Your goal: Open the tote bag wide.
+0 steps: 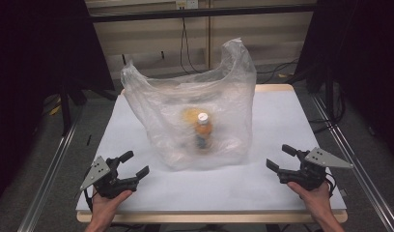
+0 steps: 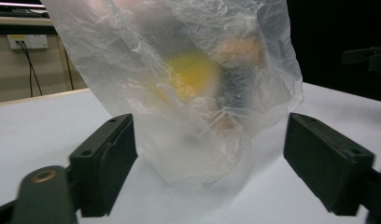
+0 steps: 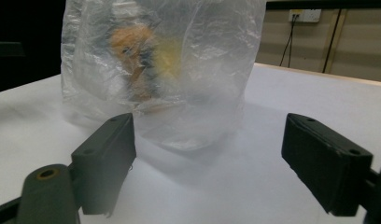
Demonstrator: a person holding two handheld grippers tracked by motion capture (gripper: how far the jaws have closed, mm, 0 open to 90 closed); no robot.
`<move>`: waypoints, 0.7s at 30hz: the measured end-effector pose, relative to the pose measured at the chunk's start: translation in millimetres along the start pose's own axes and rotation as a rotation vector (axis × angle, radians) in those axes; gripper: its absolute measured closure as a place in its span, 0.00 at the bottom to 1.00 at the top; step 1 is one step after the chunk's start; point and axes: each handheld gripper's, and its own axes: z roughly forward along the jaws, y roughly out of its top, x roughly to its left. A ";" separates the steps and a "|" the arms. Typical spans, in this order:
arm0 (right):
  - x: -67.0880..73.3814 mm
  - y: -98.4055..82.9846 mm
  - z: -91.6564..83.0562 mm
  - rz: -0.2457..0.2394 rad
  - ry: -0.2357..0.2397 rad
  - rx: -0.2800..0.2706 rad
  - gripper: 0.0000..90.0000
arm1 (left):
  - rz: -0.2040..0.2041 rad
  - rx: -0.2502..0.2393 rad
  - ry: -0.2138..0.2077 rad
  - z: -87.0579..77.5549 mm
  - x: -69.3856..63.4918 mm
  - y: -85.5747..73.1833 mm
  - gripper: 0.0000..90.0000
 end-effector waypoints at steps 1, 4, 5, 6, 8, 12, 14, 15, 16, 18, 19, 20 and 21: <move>-0.2 0.1 0.2 0.008 -0.002 -0.001 0.22 | -0.013 -0.002 0.001 0.2 -0.5 -0.1 0.22; -1.0 1.2 1.0 0.022 0.008 0.001 0.31 | 0.005 0.025 -0.017 0.3 0.9 -0.1 0.32; -2.0 1.2 1.5 0.022 0.020 0.008 0.33 | 0.006 0.033 -0.025 0.3 1.1 -0.2 0.34; -2.1 1.5 2.5 0.034 0.024 0.005 0.38 | -0.007 0.025 -0.040 1.2 0.9 -0.3 0.41; -2.5 1.8 3.1 0.039 0.038 0.010 0.43 | -0.025 0.044 -0.022 2.6 -1.5 0.1 0.44; -4.1 3.6 6.9 0.062 0.076 0.017 0.59 | -0.033 0.086 -0.073 5.8 0.4 2.8 0.59; -4.6 4.0 7.6 0.073 0.088 0.017 0.63 | -0.048 0.082 -0.089 8.0 -0.4 4.4 0.66; -4.7 5.8 9.4 0.065 0.093 0.021 0.69 | -0.024 0.098 -0.060 10.1 -2.0 7.8 0.67; -5.4 6.4 10.3 0.056 0.100 0.023 0.72 | -0.032 0.098 -0.076 11.7 -1.9 9.5 0.70; -7.1 8.6 13.1 0.070 0.116 0.026 0.79 | -0.045 0.098 -0.080 13.1 -2.5 11.5 0.77; -7.1 8.6 13.1 0.070 0.116 0.026 0.79 | -0.055 0.100 -0.086 14.4 -3.3 13.1 0.77; -8.0 10.1 15.2 0.072 0.130 0.036 0.84 | -0.043 0.118 -0.104 15.4 -2.0 15.9 0.81; -8.0 10.6 15.8 0.078 0.133 0.034 0.87 | -0.065 0.116 -0.128 16.4 -1.4 17.2 0.83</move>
